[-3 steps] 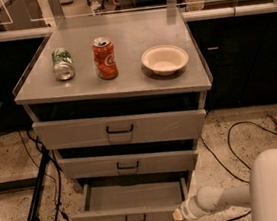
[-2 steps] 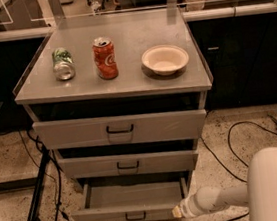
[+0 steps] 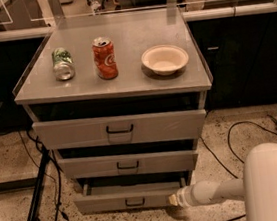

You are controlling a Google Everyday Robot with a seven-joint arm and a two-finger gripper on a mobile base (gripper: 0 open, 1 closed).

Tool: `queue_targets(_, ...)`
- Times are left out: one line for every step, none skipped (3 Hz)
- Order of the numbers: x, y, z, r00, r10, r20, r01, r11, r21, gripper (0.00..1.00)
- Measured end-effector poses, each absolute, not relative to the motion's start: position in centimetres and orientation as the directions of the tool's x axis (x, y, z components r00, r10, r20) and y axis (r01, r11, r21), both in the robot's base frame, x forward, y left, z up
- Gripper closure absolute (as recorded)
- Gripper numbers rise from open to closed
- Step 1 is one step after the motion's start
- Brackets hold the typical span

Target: Close bottom drawer

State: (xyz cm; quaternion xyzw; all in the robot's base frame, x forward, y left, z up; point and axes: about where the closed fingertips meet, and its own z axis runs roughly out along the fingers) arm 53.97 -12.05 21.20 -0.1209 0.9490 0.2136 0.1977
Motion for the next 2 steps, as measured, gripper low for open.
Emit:
queue_targets(53.9,-12.1,21.1,-0.894,-0.145,-0.424,-0.312,0.880,0.358,1.00)
queue_targets(54.0,-12.6,19.6,-0.908,-0.129,-0.398,-0.281,0.893,0.352,1.00)
